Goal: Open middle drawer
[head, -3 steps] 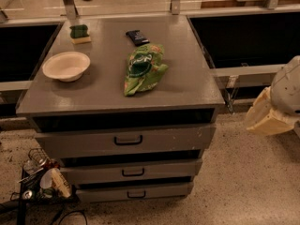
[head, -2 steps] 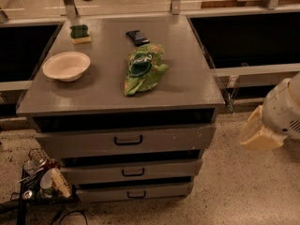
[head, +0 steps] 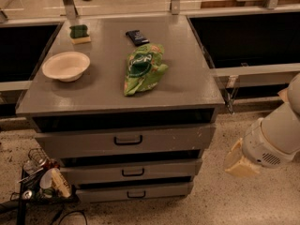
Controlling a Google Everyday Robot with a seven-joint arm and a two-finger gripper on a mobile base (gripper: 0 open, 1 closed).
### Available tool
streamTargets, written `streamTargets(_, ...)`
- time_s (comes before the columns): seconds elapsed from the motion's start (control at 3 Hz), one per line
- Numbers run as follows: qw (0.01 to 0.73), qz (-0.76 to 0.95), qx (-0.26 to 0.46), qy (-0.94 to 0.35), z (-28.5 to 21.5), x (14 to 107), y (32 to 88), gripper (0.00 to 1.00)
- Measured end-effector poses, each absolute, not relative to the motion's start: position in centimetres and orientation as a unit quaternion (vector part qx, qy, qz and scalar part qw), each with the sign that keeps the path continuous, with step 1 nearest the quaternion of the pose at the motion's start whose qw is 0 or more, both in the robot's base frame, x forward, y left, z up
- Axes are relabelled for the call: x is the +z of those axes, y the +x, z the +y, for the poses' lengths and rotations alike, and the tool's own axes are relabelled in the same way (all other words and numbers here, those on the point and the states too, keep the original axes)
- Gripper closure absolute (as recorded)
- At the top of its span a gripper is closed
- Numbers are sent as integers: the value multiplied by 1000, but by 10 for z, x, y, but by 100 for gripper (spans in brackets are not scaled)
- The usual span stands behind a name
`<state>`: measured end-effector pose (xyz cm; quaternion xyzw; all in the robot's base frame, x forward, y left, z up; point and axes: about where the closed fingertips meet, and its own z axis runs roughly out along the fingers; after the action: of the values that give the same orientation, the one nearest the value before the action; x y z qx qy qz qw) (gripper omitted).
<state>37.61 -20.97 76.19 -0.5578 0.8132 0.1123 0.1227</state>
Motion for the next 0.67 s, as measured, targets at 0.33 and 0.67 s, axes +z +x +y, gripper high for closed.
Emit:
streamTargets(0.33, 90, 794, 145, -583, -192, 714, 370, 100)
streamTargets(0.67, 49, 779, 138, -610, -182, 678, 362, 100)
